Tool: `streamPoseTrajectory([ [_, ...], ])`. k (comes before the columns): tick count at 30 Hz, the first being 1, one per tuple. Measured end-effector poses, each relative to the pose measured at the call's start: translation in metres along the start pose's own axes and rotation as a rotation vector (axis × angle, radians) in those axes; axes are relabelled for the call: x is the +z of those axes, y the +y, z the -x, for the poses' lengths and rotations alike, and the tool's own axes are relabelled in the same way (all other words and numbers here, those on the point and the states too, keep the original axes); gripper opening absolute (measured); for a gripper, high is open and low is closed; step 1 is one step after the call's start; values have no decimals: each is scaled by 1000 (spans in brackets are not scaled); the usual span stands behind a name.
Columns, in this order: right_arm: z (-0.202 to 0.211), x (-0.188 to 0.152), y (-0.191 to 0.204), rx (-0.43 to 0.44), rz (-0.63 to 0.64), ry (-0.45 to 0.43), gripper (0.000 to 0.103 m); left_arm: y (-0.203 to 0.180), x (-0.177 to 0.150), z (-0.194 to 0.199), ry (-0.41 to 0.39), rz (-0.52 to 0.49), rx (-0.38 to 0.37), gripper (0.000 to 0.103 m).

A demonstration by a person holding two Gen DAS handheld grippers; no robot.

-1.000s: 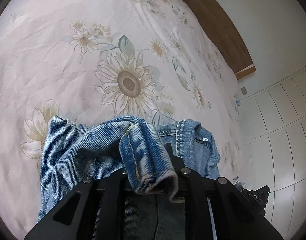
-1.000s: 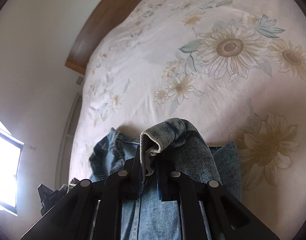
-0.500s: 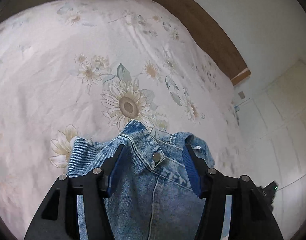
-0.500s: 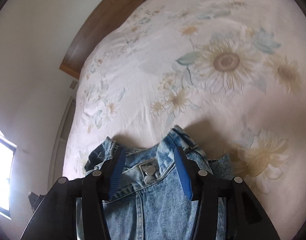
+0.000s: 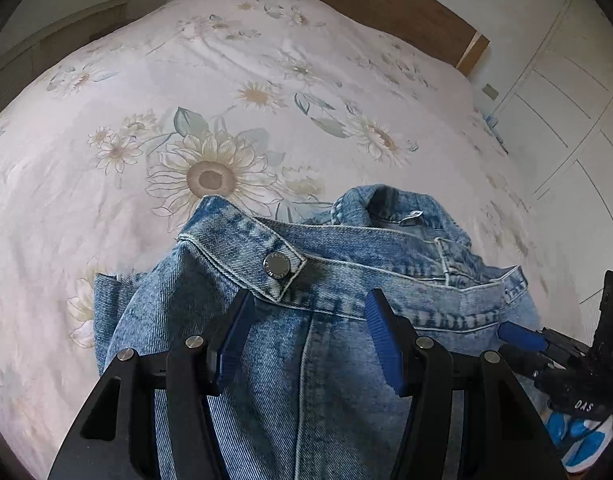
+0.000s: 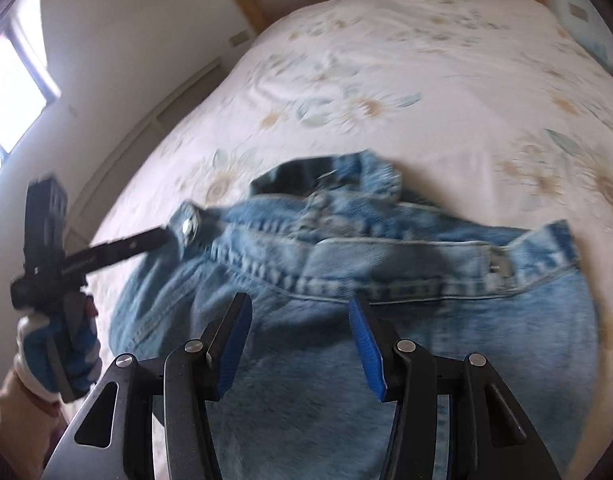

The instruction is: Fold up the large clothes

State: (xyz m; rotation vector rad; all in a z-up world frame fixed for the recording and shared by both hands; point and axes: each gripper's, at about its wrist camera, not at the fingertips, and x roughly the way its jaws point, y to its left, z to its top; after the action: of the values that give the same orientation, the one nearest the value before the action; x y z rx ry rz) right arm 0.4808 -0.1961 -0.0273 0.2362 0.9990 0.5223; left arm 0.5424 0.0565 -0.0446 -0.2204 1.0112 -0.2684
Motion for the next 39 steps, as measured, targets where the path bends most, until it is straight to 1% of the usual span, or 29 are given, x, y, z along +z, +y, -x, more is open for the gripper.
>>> streamPoseTrajectory([
  [1, -10, -1, 5, -3, 20, 18, 53, 5, 0, -9, 9, 3, 33, 52],
  [3, -28, -3, 8, -20, 46, 58, 52, 20, -3, -19, 17, 21, 73, 52],
  [5, -48, -2, 6, -73, 79, 96, 50, 38, -5, -25, 14, 60, 69, 52],
  [7, -56, 3, 1, -119, 94, 92, 49, 52, -10, -25, 3, 90, 52, 52],
  [9, -61, 12, -7, -131, 77, 87, 49, 62, -17, -25, -10, 102, 25, 52],
  [10, -65, 17, -12, -145, 68, 81, 50, 62, -18, -22, -18, 104, 20, 52],
  [11, -68, 21, -14, -163, 66, 66, 55, 61, -18, -19, -28, 106, 21, 52],
  [12, -70, 24, -18, -187, 55, 49, 62, 60, -18, -16, -34, 105, 29, 52],
  [14, -75, 31, -26, -201, 23, 30, 63, 54, -18, -6, -44, 89, 57, 52],
  [17, -71, 37, -33, -218, -8, 14, 63, 38, -23, 12, -58, 21, 91, 52],
  [19, -60, 37, -28, -245, 4, -17, 63, 25, -26, 26, -71, -9, 75, 52],
  [21, -41, 34, -23, -235, 21, -40, 63, 9, -30, 36, -78, -30, 47, 52],
  [23, -22, 24, -13, -200, 64, -39, 63, -8, -36, 41, -76, -50, 13, 52],
  [26, -5, 3, 6, -175, 133, -18, 63, -33, -47, 41, -62, -83, -25, 53],
  [28, 3, -16, 15, -178, 170, -3, 63, -47, -55, 34, -38, -115, -24, 53],
  [30, 6, -33, 21, -179, 202, 16, 63, -51, -65, 24, -16, -140, 6, 53],
  [32, 8, -51, 18, -185, 219, 43, 63, -41, -75, 11, 10, -151, 77, 52],
  [34, 6, -68, 4, -207, 220, 86, 63, -20, -83, 6, 12, -144, 127, 53],
  [35, 8, -75, -6, -221, 221, 93, 62, -7, -85, 7, 5, -124, 144, 55],
  [36, 16, -81, -14, -227, 215, 90, 61, 5, -86, 10, 3, -94, 130, 56],
  [37, 25, -87, -25, -213, 197, 81, 58, 18, -85, 15, 5, -48, 95, 56],
  [38, 34, -92, -35, -215, 178, 72, 58, 25, -83, 19, 1, -26, 100, 56],
  [39, 39, -95, -43, -244, 167, 73, 58, 29, -83, 24, -4, -24, 131, 56],
])
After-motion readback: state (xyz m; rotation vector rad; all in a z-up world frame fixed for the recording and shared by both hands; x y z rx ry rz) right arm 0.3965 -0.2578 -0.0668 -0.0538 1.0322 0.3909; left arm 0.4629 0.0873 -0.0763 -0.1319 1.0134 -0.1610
